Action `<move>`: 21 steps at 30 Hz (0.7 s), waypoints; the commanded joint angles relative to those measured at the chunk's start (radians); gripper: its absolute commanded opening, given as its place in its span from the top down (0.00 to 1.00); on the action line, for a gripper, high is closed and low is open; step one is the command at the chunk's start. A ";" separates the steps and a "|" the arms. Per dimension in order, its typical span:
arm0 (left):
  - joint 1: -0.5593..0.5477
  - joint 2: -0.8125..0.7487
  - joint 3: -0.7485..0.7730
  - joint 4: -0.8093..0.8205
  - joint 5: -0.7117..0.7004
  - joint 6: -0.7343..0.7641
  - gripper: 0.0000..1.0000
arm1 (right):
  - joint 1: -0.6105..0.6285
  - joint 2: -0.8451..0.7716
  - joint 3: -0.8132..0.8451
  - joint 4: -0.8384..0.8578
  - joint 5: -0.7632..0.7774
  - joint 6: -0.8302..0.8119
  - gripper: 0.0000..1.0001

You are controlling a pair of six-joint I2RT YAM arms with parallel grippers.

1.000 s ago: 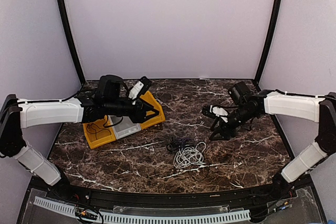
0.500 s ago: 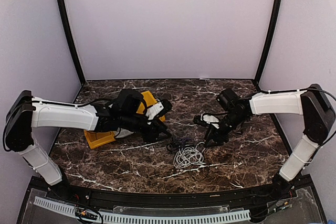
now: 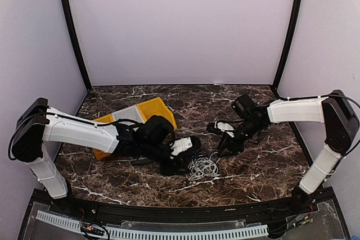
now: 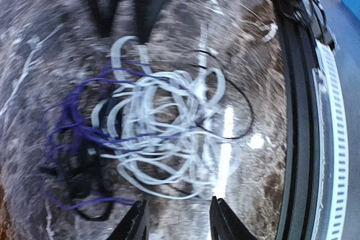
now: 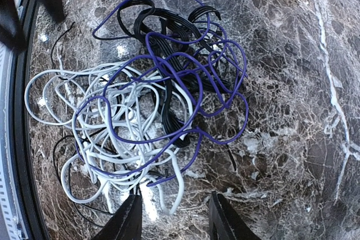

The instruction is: Untangle the cables

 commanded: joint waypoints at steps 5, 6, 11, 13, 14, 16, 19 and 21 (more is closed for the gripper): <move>-0.213 0.045 -0.041 -0.053 -0.181 -0.018 0.58 | 0.009 -0.094 -0.009 -0.010 0.007 -0.004 0.54; -0.219 0.045 -0.045 -0.039 -0.198 -0.041 0.58 | 0.010 -0.101 -0.011 -0.012 0.008 -0.008 0.54; -0.229 0.054 -0.066 -0.014 -0.279 -0.069 0.57 | 0.009 -0.105 -0.017 -0.014 0.005 -0.010 0.53; -0.232 0.069 -0.052 -0.056 -0.321 -0.068 0.58 | 0.009 -0.103 -0.017 -0.013 0.003 -0.009 0.52; -0.234 0.073 -0.049 -0.064 -0.337 -0.068 0.59 | 0.009 -0.104 -0.015 -0.015 0.002 -0.010 0.52; -0.234 0.077 -0.049 -0.079 -0.357 -0.058 0.61 | 0.009 -0.108 -0.017 -0.014 0.003 -0.012 0.52; -0.235 0.086 -0.052 -0.090 -0.311 -0.035 0.66 | 0.009 -0.114 -0.023 -0.009 0.004 -0.011 0.52; -0.235 0.103 -0.041 -0.104 -0.278 -0.035 0.71 | 0.009 -0.116 -0.027 -0.009 0.006 -0.013 0.52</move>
